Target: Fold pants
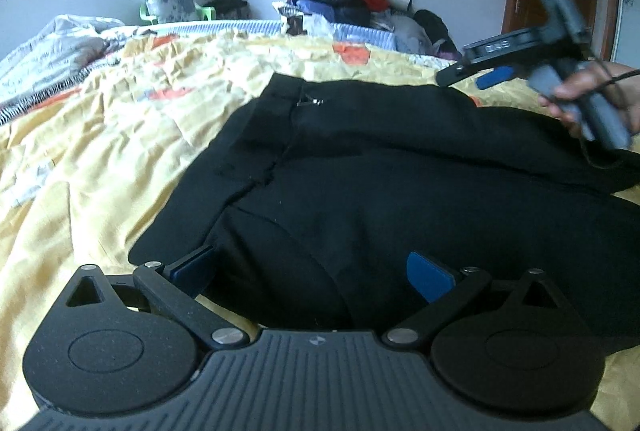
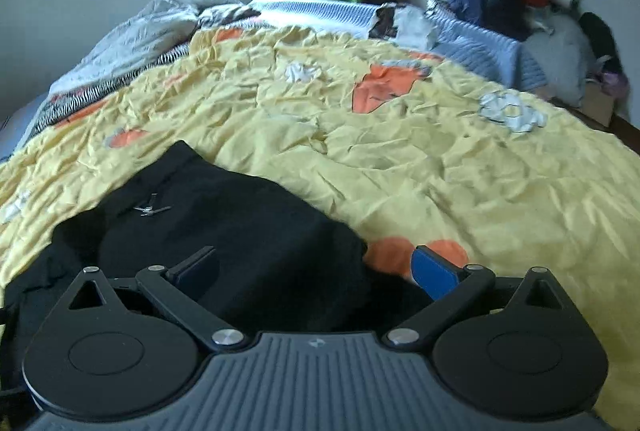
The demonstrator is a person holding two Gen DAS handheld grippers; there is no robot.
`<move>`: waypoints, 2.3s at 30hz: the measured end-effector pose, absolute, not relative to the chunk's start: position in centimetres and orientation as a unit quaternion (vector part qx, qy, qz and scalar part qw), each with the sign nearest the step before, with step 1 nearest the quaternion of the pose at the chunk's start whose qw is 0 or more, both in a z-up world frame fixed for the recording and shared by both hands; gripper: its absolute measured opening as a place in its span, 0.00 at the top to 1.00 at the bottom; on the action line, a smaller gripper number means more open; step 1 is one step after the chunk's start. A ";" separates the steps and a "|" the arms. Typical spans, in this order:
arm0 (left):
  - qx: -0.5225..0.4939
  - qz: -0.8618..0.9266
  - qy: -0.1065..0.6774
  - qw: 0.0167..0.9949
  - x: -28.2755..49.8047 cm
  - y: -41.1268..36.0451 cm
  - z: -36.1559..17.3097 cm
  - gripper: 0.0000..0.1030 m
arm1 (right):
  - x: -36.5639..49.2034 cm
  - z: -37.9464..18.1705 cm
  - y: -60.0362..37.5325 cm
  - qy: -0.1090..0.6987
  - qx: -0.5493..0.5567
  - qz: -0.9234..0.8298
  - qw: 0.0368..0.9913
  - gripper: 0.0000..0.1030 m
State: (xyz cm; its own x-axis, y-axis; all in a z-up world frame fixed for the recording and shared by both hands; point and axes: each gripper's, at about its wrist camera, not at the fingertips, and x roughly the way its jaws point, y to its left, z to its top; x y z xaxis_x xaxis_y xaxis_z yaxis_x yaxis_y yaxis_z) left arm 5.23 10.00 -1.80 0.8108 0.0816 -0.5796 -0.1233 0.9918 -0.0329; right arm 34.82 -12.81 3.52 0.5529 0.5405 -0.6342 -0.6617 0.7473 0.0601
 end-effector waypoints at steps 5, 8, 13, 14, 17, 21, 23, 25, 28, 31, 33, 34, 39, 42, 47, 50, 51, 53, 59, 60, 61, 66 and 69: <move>-0.030 0.056 0.316 0.947 5.7 9.8 -2.1 0.00 | 38.8 1.4 -11.3 0.374 -0.065 0.373 0.846 0.43; -0.035 0.054 0.313 0.948 5.5 9.9 -2.1 0.00 | 39.3 0.9 -11.0 0.380 -0.060 0.377 0.843 0.79; -0.094 0.036 0.298 0.949 5.6 11.7 -0.5 0.03 | 34.6 2.9 -10.7 0.311 -0.129 0.382 0.861 0.90; -0.120 0.027 0.295 0.948 6.1 12.4 0.3 0.02 | 33.1 3.4 -10.7 0.293 -0.147 0.383 0.863 0.90; -0.194 0.008 0.281 0.940 8.2 14.8 2.2 0.02 | 27.9 4.9 -10.5 0.240 -0.194 0.398 0.864 0.91; -0.317 -0.028 0.285 0.904 11.2 17.9 3.5 0.01 | 20.3 5.5 -10.1 0.190 -0.268 0.425 0.843 0.93; -0.356 -0.043 0.292 0.887 12.8 18.8 3.7 0.01 | 16.8 5.3 -10.0 0.174 -0.295 0.440 0.830 0.94; -0.379 -0.048 0.303 0.873 14.3 19.4 3.6 0.01 | 14.1 5.0 -9.8 0.166 -0.308 0.458 0.817 0.94; -0.429 -0.044 0.318 0.844 16.4 20.4 2.6 0.01 | 11.5 4.4 -9.3 0.156 -0.325 0.472 0.804 0.94; -0.457 -0.018 0.328 0.827 18.2 21.2 1.6 0.02 | 11.2 3.6 -8.7 0.157 -0.336 0.465 0.804 0.94; -0.461 -0.009 0.343 0.819 19.1 21.6 1.5 0.02 | 11.8 3.3 -8.3 0.155 -0.352 0.434 0.814 0.94; -0.456 -0.010 0.342 0.821 19.1 21.7 1.6 0.02 | 11.7 3.1 -8.3 0.126 -0.368 0.406 0.827 0.93; -0.441 -0.006 0.337 0.831 19.0 21.3 2.0 0.01 | 16.2 3.8 -8.7 0.132 -0.327 0.344 0.870 0.42; -0.436 -0.002 0.339 0.834 20.1 21.1 2.0 0.01 | 19.2 3.3 -7.6 0.157 -0.310 0.354 0.868 0.22; -0.438 -0.001 0.346 0.830 21.0 21.0 2.1 0.01 | 24.3 1.8 -5.5 0.230 -0.264 0.363 0.864 0.93; -0.444 -0.008 0.346 0.826 21.5 21.3 2.2 0.01 | 22.0 1.1 -5.1 0.194 -0.314 0.365 0.855 0.93; -0.446 -0.008 0.347 0.825 21.8 21.4 2.1 0.01 | 20.6 0.9 -5.3 0.183 -0.331 0.368 0.850 0.93; -0.453 -0.009 0.355 0.818 22.3 21.4 2.0 0.01 | 18.3 0.4 -5.2 0.158 -0.376 0.371 0.834 0.93; -0.469 -0.014 0.362 0.806 22.2 20.7 1.3 0.26 | 13.6 -1.2 -5.3 0.120 -0.452 0.376 0.800 0.93; -0.471 -0.011 0.362 0.804 21.9 20.7 1.1 0.50 | 13.6 -1.3 -5.2 0.121 -0.452 0.378 0.799 0.93; -0.468 -0.005 0.367 0.804 21.4 20.7 0.9 0.62 | 13.4 -1.5 -5.1 0.122 -0.452 0.379 0.798 0.93; -0.445 -0.021 0.343 0.827 16.7 21.6 0.9 0.95 | 11.7 -0.9 -5.5 0.127 -0.431 0.393 0.802 0.93; -0.425 -0.030 0.344 0.837 13.2 21.9 1.0 0.95 | 9.4 -0.3 -6.0 0.136 -0.415 0.416 0.798 0.93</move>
